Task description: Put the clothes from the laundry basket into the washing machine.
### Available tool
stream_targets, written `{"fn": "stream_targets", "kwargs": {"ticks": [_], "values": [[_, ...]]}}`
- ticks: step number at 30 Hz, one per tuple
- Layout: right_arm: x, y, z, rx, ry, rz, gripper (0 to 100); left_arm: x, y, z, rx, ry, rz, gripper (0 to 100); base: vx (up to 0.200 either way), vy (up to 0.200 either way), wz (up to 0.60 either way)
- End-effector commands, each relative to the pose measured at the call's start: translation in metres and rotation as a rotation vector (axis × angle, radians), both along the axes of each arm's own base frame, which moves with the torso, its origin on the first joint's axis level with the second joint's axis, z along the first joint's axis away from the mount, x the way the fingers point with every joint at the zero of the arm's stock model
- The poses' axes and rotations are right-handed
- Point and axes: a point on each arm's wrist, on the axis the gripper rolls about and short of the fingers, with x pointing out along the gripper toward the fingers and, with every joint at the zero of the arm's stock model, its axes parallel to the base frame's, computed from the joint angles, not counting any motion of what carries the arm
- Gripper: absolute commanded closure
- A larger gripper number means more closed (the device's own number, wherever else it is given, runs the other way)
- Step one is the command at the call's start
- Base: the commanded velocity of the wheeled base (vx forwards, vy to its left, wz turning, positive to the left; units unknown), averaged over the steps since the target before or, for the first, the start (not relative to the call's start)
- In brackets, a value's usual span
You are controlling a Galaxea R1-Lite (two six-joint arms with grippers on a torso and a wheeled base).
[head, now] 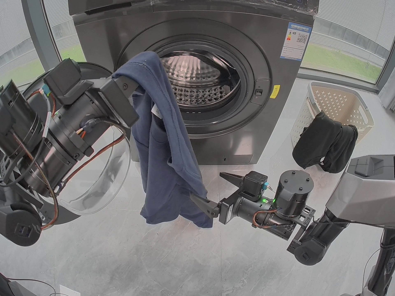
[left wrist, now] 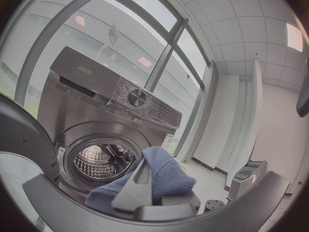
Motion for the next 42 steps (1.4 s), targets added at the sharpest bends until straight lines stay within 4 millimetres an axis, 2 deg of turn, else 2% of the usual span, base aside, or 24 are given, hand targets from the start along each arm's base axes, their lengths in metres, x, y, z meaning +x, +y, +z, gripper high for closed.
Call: {"fn": "stream_targets", "kwargs": {"ticks": [1,7,15,26,33,39,40,42], "values": [[0.029,0.006,-0.009,0.011,-0.026,-0.031,0,-0.001,0.000,0.000,0.001,-0.002,-0.005,100,0.000,0.000,0.00],[0.050,0.025,-0.020,0.030,-0.052,-0.015,0,-0.005,-0.001,0.002,-0.004,-0.007,-0.017,100,0.000,0.000,0.00],[0.055,0.054,-0.031,0.027,-0.074,0.023,0,-0.005,-0.001,0.001,-0.003,-0.006,-0.017,100,0.000,0.000,0.00],[0.089,0.050,-0.027,0.069,-0.124,-0.044,0,-0.008,-0.005,0.000,-0.002,-0.003,-0.037,100,0.000,0.000,0.00],[0.098,0.062,-0.043,0.067,-0.126,-0.038,0,-0.010,-0.005,0.002,-0.003,-0.008,-0.042,100,0.000,0.000,0.00],[0.107,0.069,-0.043,0.093,-0.155,-0.037,0,-0.012,-0.005,0.001,-0.004,-0.007,-0.046,100,0.000,0.000,0.00],[0.107,0.069,-0.043,0.093,-0.155,-0.037,100,-0.012,-0.005,0.001,-0.004,-0.007,-0.046,100,0.000,0.000,0.00],[0.109,0.068,-0.041,0.097,-0.161,-0.043,100,-0.012,-0.005,0.002,-0.006,-0.007,-0.047,100,0.000,0.000,0.00]]}}
